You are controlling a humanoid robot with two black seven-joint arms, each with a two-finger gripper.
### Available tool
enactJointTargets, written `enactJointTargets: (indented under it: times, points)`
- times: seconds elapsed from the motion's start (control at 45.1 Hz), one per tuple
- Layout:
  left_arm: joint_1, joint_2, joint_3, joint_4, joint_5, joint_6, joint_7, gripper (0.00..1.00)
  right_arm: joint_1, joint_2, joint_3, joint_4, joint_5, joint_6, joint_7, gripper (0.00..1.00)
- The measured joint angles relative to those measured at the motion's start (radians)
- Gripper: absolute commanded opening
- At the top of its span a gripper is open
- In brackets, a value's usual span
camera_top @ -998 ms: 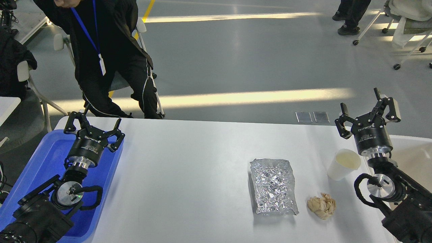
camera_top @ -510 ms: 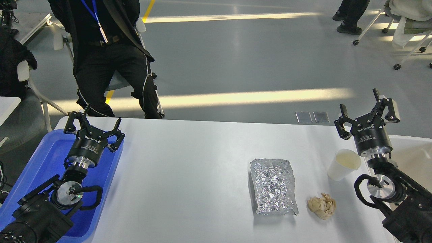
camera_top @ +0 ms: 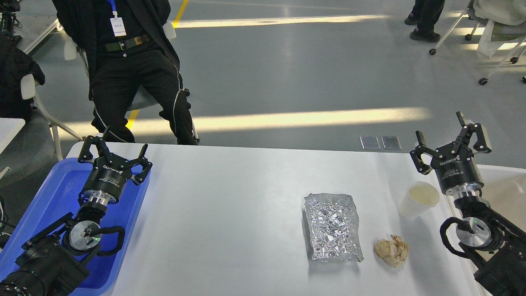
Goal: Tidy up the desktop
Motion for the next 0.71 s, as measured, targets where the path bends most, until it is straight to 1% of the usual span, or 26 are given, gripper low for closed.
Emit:
enactJointTargets:
  times: [0.067,0.177,0.377,0.599,0.71]
  points:
    - [0.000,0.000,0.000,0.000,0.000,0.000,0.000,1.00,0.010,-0.010,-0.002,0.002,0.017,-0.008,-0.024,1.00]
    - [0.000,0.000,0.000,0.000,0.000,0.000,0.000,1.00,0.016,-0.026,-0.017,0.008,0.029,-0.015,-0.043,1.00]
    - [0.000,0.000,0.000,0.000,0.000,-0.001,0.000,1.00,0.019,-0.055,-0.061,0.030,0.043,-0.025,-0.062,1.00]
    - [0.000,0.000,0.000,0.000,0.001,-0.003,0.001,1.00,0.015,-0.081,-0.076,0.044,0.050,-0.031,-0.069,1.00]
    - [0.000,0.000,0.000,0.000,0.001,-0.003,0.001,1.00,0.014,-0.104,-0.087,0.078,0.053,-0.063,-0.093,1.00]
